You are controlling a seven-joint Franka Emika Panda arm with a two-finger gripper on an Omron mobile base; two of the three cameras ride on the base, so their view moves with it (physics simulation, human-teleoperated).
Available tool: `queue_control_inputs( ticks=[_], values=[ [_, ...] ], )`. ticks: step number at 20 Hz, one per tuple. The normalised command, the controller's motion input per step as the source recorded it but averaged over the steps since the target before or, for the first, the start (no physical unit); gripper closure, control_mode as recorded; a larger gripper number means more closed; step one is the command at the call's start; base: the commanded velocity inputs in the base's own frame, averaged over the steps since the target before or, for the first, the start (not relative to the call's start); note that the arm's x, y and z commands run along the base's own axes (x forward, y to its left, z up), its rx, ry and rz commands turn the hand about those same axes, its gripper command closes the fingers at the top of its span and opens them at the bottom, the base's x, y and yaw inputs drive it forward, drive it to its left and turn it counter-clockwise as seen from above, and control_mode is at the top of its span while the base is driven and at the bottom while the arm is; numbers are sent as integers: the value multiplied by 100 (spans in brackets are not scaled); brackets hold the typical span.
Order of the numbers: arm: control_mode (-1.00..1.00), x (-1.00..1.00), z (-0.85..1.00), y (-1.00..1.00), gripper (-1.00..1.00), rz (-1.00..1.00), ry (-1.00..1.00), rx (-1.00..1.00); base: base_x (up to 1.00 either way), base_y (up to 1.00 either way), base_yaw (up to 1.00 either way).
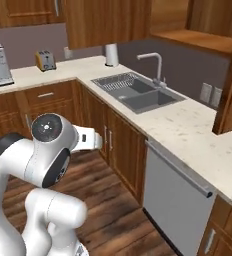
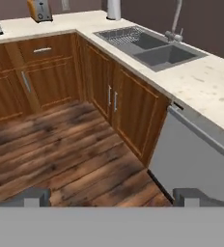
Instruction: Pick up the bowls from the cabinet and place each bowl in front of a stool on the dining counter.
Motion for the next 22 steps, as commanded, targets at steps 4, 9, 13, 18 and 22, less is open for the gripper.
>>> queue_control_inputs(
  ticks=[4,9,13,18,22],
  values=[
    [100,0,0,0,-100,0,0,0,28,0,-63],
    [100,0,0,0,-100,0,0,0,49,0,-61],
    [100,0,0,0,-100,0,0,0,71,33,-57],
    [100,0,0,0,-100,0,0,0,71,51,-58],
    [100,0,0,0,-100,0,0,0,49,44,-56]
  ],
)
